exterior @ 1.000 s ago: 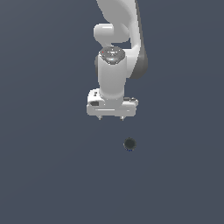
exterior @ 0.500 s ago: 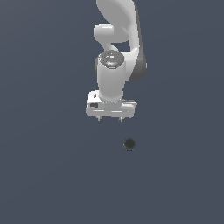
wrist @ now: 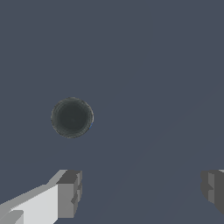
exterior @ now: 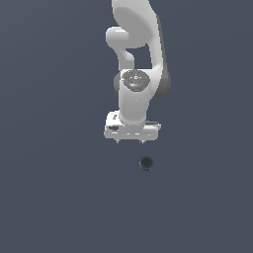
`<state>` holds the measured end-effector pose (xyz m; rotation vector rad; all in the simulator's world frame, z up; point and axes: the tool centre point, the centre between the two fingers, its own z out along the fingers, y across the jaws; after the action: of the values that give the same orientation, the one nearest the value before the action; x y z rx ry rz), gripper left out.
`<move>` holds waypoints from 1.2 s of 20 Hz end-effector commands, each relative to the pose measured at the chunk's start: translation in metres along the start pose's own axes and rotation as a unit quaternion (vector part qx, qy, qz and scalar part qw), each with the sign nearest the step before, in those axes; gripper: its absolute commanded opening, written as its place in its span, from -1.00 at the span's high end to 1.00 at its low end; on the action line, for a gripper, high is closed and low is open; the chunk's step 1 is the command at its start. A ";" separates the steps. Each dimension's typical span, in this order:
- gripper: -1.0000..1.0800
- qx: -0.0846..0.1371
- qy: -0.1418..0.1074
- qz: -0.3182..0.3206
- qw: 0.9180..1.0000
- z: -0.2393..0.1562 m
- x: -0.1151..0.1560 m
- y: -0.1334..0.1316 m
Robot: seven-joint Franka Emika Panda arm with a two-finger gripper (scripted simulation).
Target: Pick up the object and move it to a goal position.
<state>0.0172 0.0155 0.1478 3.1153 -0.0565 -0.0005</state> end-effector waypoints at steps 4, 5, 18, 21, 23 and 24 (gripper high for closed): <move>-0.92 0.004 0.000 -0.001 1.000 0.029 0.017 -0.031; -0.92 0.005 0.000 0.000 1.000 0.035 0.020 -0.038; -0.92 0.013 0.000 0.001 1.000 0.081 0.037 -0.085; -0.92 0.013 -0.001 0.001 1.000 0.081 0.036 -0.085; -0.92 0.013 -0.001 0.001 1.000 0.083 0.036 -0.085; -0.92 0.013 -0.001 0.001 1.000 0.084 0.036 -0.085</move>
<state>0.0565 0.0971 0.0633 3.1407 -0.0586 -0.0008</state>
